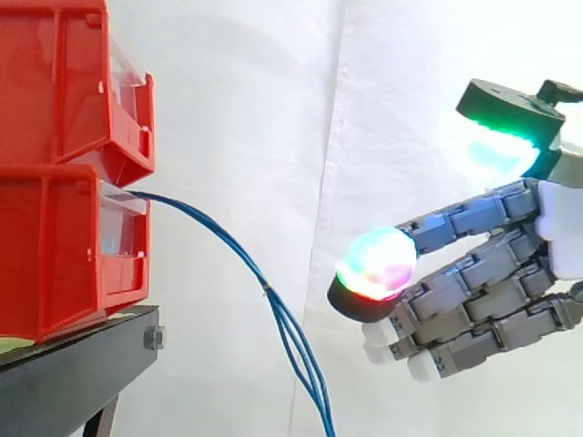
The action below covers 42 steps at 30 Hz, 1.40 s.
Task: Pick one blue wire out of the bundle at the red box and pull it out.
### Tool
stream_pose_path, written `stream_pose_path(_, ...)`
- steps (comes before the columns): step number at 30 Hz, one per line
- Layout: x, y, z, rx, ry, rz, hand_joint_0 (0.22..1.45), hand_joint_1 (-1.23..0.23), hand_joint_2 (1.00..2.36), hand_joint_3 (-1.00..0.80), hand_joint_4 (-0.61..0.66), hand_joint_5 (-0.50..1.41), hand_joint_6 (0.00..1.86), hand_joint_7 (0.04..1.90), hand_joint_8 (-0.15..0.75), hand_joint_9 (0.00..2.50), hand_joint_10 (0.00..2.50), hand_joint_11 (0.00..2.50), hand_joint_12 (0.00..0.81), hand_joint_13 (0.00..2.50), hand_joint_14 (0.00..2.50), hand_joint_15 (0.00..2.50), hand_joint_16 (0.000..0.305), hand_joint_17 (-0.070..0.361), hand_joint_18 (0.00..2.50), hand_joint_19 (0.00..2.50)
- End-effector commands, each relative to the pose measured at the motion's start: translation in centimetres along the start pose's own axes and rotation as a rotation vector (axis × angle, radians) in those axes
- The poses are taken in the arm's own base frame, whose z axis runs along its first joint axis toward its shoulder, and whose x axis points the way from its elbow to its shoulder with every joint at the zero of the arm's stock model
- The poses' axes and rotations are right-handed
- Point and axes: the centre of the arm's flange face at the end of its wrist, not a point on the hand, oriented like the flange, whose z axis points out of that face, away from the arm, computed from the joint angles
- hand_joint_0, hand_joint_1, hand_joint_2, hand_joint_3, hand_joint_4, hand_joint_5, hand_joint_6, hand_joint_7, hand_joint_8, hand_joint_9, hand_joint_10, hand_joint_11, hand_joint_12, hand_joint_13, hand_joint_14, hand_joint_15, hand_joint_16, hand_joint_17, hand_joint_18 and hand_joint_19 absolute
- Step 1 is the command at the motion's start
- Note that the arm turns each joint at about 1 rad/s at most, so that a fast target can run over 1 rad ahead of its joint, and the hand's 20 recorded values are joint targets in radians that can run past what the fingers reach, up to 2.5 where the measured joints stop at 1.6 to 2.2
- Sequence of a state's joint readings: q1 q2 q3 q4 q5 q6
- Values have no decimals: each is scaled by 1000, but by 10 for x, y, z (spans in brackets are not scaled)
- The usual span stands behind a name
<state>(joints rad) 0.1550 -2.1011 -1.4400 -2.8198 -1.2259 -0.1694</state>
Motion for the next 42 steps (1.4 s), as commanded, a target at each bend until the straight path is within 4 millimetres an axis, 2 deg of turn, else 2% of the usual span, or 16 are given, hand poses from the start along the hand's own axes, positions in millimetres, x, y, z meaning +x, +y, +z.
stream_pose_path(1, -3, 0, 2, -9, -36, -20, 477, -613, 1000, -500, 289, -172, 502, 801, 282, 505, 4, 145, 399, 94, 2, 46, 66, 148, 0, 236)
stream_pose_path(7, -5, 3, 7, -46, -85, -42, 482, -625, 1000, -500, 290, -169, 502, 815, 280, 506, 5, 152, 398, 100, 2, 41, 65, 146, 0, 236)
stream_pose_path(10, 2, -25, 17, -31, -82, -34, 483, -629, 1000, -500, 293, -167, 502, 818, 279, 508, 6, 158, 398, 101, 1, 43, 65, 146, 0, 236)
stream_pose_path(18, 19, -44, 39, -89, -84, 1, 485, -640, 1000, -500, 306, -162, 503, 842, 279, 511, 5, 155, 397, 102, 1, 39, 65, 146, 0, 228)
stream_pose_path(23, 28, -65, 53, -98, -85, 24, 487, -643, 1000, -500, 312, -158, 503, 855, 278, 512, 6, 155, 396, 104, 0, 39, 64, 145, 0, 234)
stream_pose_path(24, 30, -59, 57, -116, -85, 32, 488, -644, 1000, -500, 312, -158, 503, 859, 278, 511, 7, 155, 396, 105, 0, 40, 64, 145, 0, 234)
stream_pose_path(30, 38, -57, 61, -136, -86, -2, 498, -650, 1000, -500, 321, -152, 503, 888, 276, 516, 5, 158, 391, 109, 1, 42, 63, 143, 0, 235)
stream_pose_path(34, 43, -66, 67, -151, -83, 2, 509, -677, 1000, -500, 331, -140, 504, 923, 276, 560, 5, 138, 391, 156, 0, 24, 62, 141, 50, 209)
stream_pose_path(37, 50, -80, 77, -170, -83, 28, 519, -680, 1000, -500, 341, -134, 503, 964, 277, 571, 6, 154, 387, 173, 1, 31, 62, 139, 64, 210)
stream_pose_path(42, 51, -74, 83, -184, -80, 42, 536, -686, 1002, -464, 339, -126, 503, 1060, 275, 588, 7, 169, 382, 186, 0, 32, 60, 135, 84, 226)
